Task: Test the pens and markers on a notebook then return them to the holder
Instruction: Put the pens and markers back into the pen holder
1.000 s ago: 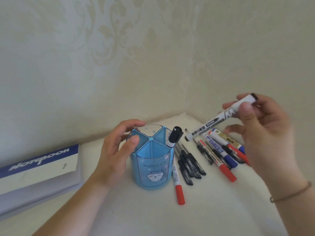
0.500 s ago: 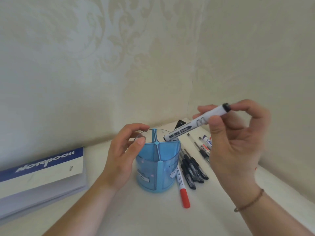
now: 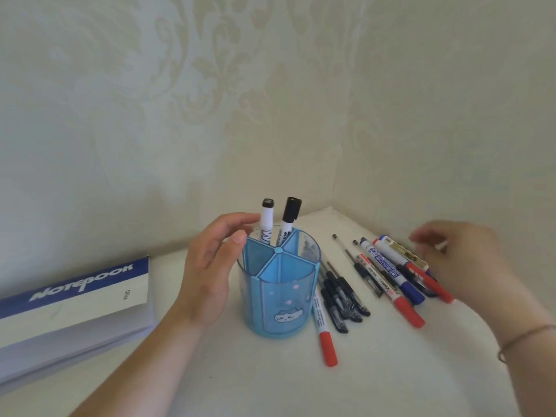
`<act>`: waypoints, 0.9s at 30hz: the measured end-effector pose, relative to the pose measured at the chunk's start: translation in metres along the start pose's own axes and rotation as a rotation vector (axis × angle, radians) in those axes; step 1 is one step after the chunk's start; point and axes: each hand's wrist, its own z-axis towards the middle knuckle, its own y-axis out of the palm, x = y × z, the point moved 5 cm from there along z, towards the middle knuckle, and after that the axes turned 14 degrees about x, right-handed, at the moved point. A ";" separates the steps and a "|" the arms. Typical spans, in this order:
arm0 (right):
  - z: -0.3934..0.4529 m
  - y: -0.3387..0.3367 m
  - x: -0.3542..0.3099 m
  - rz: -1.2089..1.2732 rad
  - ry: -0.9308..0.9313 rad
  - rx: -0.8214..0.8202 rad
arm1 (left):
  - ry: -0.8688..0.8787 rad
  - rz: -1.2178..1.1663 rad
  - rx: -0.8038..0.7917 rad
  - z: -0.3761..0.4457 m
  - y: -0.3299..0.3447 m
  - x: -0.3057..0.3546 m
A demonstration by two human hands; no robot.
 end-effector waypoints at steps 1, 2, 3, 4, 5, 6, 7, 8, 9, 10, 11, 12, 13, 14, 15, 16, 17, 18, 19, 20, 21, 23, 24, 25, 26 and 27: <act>0.001 0.004 0.012 -0.156 0.036 -0.076 | -0.002 -0.012 -0.014 -0.001 0.002 0.000; 0.000 0.007 0.020 -0.244 0.069 -0.135 | -0.004 -0.018 -0.019 -0.001 0.003 0.000; 0.000 0.009 0.026 -0.279 0.097 -0.174 | -0.006 -0.020 -0.014 -0.001 0.003 0.000; 0.000 0.009 0.028 -0.300 0.121 -0.201 | -0.009 -0.022 -0.001 -0.001 0.001 -0.001; -0.001 0.008 0.028 -0.315 0.123 -0.225 | -0.016 -0.024 0.018 0.000 0.000 -0.003; -0.002 0.007 0.027 -0.321 0.121 -0.251 | -0.026 -0.027 0.036 0.000 -0.002 -0.004; -0.004 0.008 0.025 -0.320 0.117 -0.272 | -0.039 -0.027 0.043 0.000 -0.003 -0.005; -0.006 0.007 0.021 -0.316 0.115 -0.295 | -0.052 -0.024 0.039 0.000 -0.002 -0.006; -0.010 0.007 0.017 -0.320 0.109 -0.328 | -0.062 -0.019 0.027 0.000 -0.002 -0.006; -0.014 0.007 0.012 -0.345 0.090 -0.366 | -0.065 -0.016 0.013 -0.001 0.000 -0.007; -0.017 0.008 0.007 -0.396 0.052 -0.407 | -0.064 -0.013 0.002 -0.001 0.001 -0.007; -0.021 0.010 0.002 -0.473 0.001 -0.446 | -0.064 -0.010 -0.002 -0.002 0.001 -0.006; -0.025 0.013 -0.001 -0.558 -0.056 -0.477 | -0.066 -0.010 -0.003 -0.002 0.002 -0.006; -0.029 0.017 -0.002 -0.634 -0.102 -0.492 | -0.071 -0.011 0.000 -0.002 0.002 -0.005; -0.030 0.021 0.000 -0.680 -0.134 -0.488 | -0.076 -0.013 0.004 -0.002 0.002 -0.005; -0.031 0.022 0.000 -0.702 -0.151 -0.464 | -0.080 -0.012 0.008 -0.002 0.001 -0.005; -0.029 0.021 0.001 -0.688 -0.147 -0.416 | -0.085 -0.010 0.011 -0.002 0.001 -0.005; -0.026 0.015 0.000 -0.637 -0.108 -0.347 | -0.090 -0.009 0.013 -0.002 0.000 -0.005; -0.021 0.007 -0.002 -0.540 -0.058 -0.247 | -0.097 -0.012 0.014 -0.002 0.000 -0.005; -0.016 -0.004 -0.006 -0.387 -0.009 -0.108 | -0.103 -0.018 0.015 -0.003 0.000 -0.005; -0.013 -0.016 -0.012 -0.181 0.025 0.060 | -0.108 -0.025 0.016 -0.003 0.000 -0.005; -0.015 -0.034 -0.024 0.354 0.075 0.331 | -0.116 -0.032 0.007 -0.003 0.000 -0.005; -0.018 -0.038 -0.032 0.634 0.064 0.391 | -0.121 -0.040 -0.003 -0.002 0.000 -0.005; -0.024 -0.037 -0.040 0.865 0.049 0.403 | -0.129 -0.052 -0.017 -0.003 0.001 -0.005; -0.031 -0.034 -0.047 1.043 0.042 0.392 | -0.137 -0.065 -0.033 -0.004 0.002 -0.005; -0.037 -0.029 -0.053 1.163 0.031 0.386 | -0.145 -0.076 -0.051 -0.005 0.004 -0.004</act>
